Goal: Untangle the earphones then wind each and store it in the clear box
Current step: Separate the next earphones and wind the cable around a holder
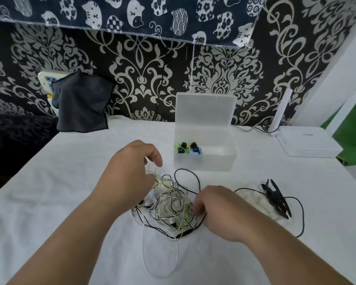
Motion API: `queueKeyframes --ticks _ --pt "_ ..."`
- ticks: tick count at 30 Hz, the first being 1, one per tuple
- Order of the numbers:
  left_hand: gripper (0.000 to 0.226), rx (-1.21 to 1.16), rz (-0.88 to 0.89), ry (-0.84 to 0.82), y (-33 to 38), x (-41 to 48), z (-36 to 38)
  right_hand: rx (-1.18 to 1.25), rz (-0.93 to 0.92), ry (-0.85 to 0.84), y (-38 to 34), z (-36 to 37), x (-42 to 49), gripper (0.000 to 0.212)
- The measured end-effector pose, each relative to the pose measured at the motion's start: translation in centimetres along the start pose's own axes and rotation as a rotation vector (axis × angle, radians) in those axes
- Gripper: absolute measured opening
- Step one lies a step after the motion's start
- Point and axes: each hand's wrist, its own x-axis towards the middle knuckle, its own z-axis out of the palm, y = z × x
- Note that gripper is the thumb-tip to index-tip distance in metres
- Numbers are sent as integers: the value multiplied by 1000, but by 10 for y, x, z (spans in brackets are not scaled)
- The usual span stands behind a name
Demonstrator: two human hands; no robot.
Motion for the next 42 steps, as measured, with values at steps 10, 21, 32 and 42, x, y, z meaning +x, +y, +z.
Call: queueKeyframes --ticks 10,21,32,42 --pt "21 -65 16 26 2 2 7 -130 -19 11 23 11 11 9" --pt "10 -482 70 -280 14 -1 3 1183 -402 561 19 -75 -26 22" --pt "12 -44 -28 -81 -19 5 -10 1680 -418 802 35 -112 -47 22" --pt "16 -644 113 108 24 -4 -23 490 -140 642 20 -83 -37 52"
